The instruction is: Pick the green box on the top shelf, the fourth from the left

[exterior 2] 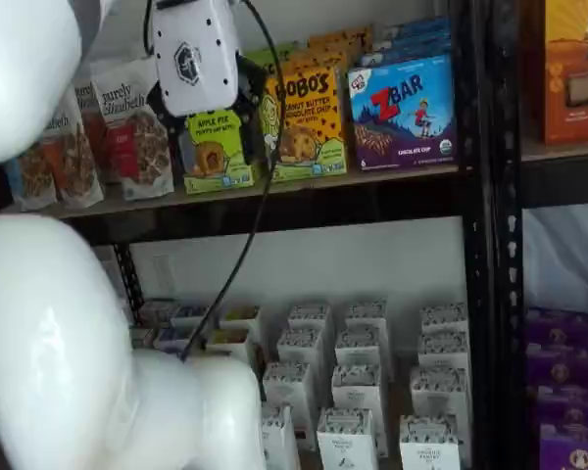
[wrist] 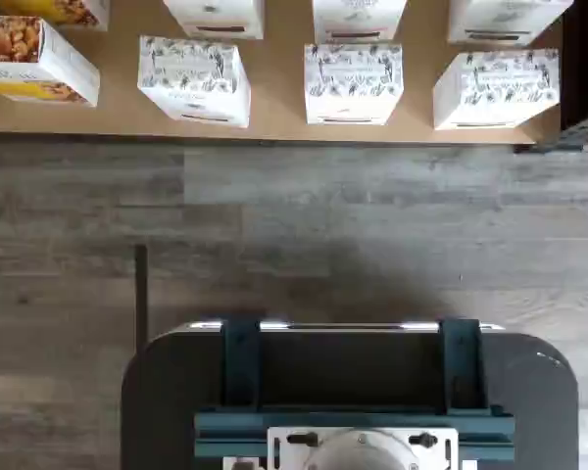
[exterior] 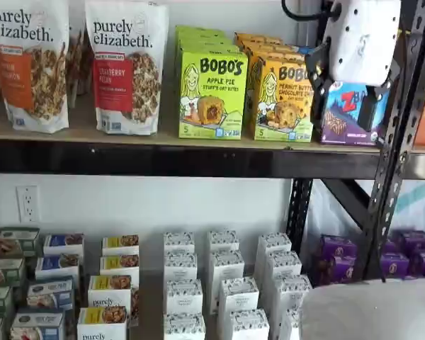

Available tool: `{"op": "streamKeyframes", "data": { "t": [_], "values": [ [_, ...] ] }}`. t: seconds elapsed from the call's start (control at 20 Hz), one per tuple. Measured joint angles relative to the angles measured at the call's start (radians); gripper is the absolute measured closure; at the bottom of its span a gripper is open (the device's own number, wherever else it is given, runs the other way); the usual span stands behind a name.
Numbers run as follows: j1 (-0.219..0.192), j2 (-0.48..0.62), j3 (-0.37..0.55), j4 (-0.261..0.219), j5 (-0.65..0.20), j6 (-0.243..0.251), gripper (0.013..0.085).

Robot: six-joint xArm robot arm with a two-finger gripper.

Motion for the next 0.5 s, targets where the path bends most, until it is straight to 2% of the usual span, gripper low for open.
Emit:
{"op": "streamKeyframes", "data": {
  "t": [0.1,0.2,0.5],
  "values": [
    [-0.037,-0.019,0.017,0.039,-0.029,-0.020,0.0130],
    [-0.053,-0.026,0.022,0.057,-0.042,-0.031,0.0130],
    [-0.048,-0.025,0.019,0.056,-0.043,-0.028,0.0130]
  ]
}}
